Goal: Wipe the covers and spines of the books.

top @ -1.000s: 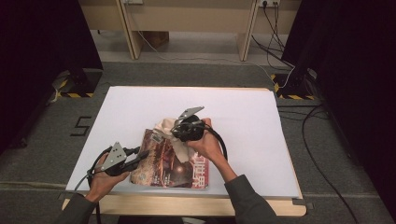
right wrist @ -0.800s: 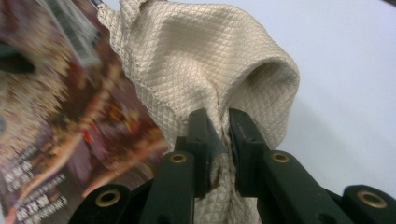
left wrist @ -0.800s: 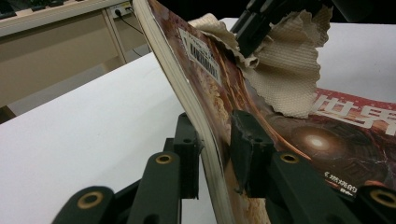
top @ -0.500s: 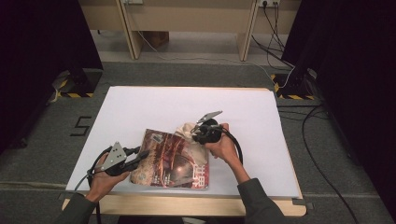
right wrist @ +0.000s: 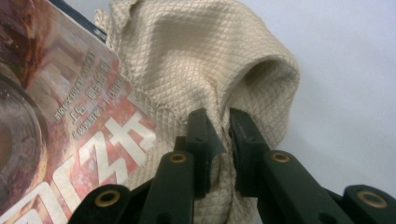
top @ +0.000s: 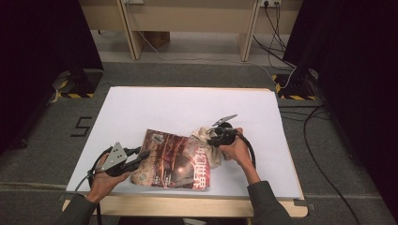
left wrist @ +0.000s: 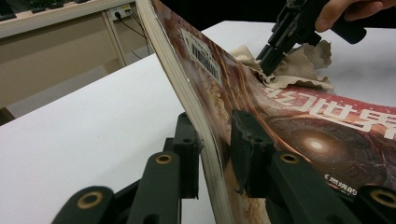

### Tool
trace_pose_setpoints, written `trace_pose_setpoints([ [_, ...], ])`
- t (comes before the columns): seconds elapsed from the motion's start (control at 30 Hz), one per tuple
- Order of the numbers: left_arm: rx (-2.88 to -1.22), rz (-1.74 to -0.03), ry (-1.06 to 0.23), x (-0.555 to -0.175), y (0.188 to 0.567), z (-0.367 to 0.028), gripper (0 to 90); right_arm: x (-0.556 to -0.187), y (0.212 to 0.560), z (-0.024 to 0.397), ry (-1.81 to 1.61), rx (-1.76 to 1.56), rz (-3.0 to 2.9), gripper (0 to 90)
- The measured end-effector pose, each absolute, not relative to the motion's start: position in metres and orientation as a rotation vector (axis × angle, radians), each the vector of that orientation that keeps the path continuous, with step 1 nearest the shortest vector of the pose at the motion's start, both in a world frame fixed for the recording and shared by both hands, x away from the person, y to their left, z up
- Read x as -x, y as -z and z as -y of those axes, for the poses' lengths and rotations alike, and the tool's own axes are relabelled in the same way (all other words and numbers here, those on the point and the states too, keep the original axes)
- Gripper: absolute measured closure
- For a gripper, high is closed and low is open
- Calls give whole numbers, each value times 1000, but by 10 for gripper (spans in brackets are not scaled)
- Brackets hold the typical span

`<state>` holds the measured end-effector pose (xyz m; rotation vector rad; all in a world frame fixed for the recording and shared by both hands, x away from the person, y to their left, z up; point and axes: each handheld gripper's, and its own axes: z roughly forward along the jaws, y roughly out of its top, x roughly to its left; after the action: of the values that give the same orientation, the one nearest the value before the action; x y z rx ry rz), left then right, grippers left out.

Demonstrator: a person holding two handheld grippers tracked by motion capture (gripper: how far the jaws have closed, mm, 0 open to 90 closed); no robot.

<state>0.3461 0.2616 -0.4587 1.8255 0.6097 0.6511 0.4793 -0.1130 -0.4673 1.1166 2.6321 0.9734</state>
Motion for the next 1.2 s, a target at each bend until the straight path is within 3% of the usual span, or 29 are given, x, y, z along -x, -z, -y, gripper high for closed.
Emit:
trace_pose_setpoints([
  [0.37,-1819,-609,-650,-345,458,-263,721,-477,465,123,-1010,-1137,-2611,796],
  [0.73,-1816,-613,-649,-346,459,-262,718,-464,420,140,-1133,-1100,-2456,797],
  [1.2,-1818,-611,-650,-347,458,-262,716,-467,420,209,-1070,-1284,-2276,797],
])
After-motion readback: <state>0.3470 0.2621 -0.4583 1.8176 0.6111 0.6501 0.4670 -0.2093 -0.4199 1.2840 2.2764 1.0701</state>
